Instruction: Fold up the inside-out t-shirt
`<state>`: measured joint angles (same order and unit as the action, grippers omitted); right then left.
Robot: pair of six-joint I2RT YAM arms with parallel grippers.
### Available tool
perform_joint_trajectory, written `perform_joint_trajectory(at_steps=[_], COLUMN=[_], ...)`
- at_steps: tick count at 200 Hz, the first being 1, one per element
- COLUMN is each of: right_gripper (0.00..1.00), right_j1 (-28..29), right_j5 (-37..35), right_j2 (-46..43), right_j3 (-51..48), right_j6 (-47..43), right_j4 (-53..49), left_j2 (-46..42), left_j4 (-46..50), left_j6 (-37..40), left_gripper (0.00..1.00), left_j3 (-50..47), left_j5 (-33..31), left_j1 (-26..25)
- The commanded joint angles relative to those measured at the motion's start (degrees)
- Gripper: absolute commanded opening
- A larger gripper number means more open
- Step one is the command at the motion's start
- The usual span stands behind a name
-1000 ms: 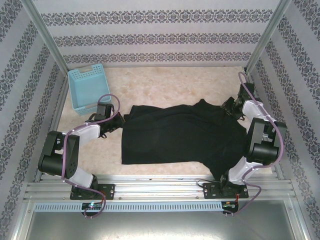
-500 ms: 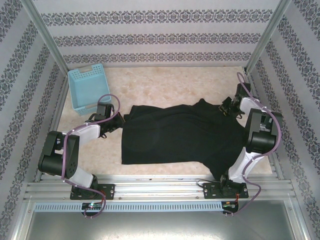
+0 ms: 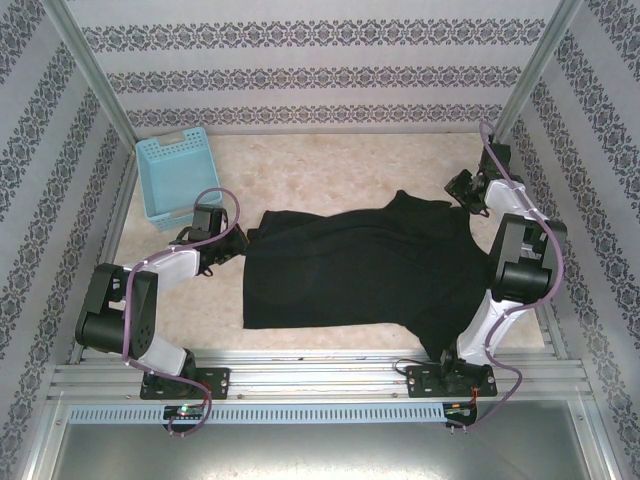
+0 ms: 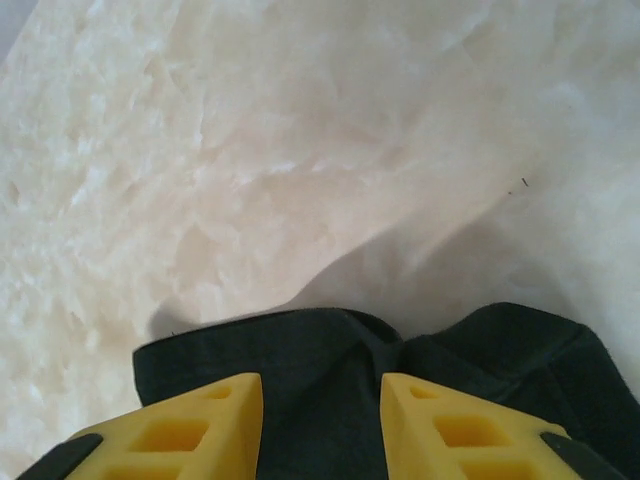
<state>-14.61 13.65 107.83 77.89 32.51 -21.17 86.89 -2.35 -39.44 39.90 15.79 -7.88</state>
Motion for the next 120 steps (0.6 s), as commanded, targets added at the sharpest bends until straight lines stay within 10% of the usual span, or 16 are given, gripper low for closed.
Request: perform_joint_trajectory(at_steps=[1, 120], right_gripper=[0.41, 0.43], right_j1=[-1.1, 0.6], right_j5=[2.7, -3.1], right_j2=[2.2, 13.6], right_j3=[0.4, 11.3], right_j6=[0.4, -4.0], right_j4=[1.5, -9.6], left_j2=[-1.0, 0.0], left_j4=[1.4, 1.1], left_j6=[1.0, 0.9], left_gripper=[0.0, 0.0], left_j3=[0.6, 1.3], left_j5=[-1.1, -0.4], left_j1=[1.0, 1.0])
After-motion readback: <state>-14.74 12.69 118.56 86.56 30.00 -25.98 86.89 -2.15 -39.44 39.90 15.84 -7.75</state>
